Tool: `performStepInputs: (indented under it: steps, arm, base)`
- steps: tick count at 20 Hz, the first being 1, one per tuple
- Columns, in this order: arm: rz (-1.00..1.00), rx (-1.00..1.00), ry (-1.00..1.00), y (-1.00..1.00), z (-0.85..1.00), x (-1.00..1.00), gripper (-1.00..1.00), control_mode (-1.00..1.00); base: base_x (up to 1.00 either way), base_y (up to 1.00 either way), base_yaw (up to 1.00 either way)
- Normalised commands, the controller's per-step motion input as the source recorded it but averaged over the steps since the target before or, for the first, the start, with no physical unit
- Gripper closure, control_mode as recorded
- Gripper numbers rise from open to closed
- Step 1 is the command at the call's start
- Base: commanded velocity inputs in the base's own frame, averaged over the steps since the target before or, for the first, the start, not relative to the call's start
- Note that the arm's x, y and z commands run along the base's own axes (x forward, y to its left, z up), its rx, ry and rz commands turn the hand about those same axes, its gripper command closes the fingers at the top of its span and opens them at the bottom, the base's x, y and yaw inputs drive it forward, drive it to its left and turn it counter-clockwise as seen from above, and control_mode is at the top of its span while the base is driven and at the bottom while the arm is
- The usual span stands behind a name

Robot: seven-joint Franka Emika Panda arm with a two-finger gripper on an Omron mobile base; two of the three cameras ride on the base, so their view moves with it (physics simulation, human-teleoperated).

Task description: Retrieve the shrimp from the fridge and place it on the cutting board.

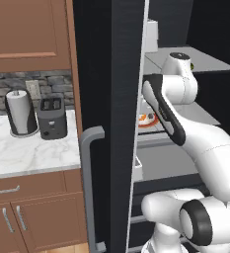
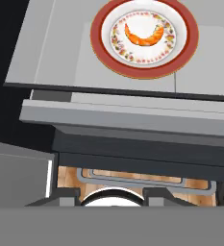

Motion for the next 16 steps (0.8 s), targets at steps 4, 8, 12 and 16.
performStepInputs:
  steps: [4,8,12,16]
  arm:
    - [0.00,0.00,0.00,-0.13,-0.02,0.25,-1.00,-1.00]
    - [-0.06,0.00,0.00,-0.39,-0.19,0.59,-1.00,-1.00]
    - [-0.30,0.00,0.00,-0.24,-0.30,0.62,-1.00,-1.00]
    - [-0.38,0.07,0.00,0.00,-0.38,0.51,-1.00,-1.00]
  base:
    - [0.00,0.00,0.00]
    - [0.00,0.00,0.00]
    - [0.00,0.00,0.00]
    - [0.00,0.00,0.00]
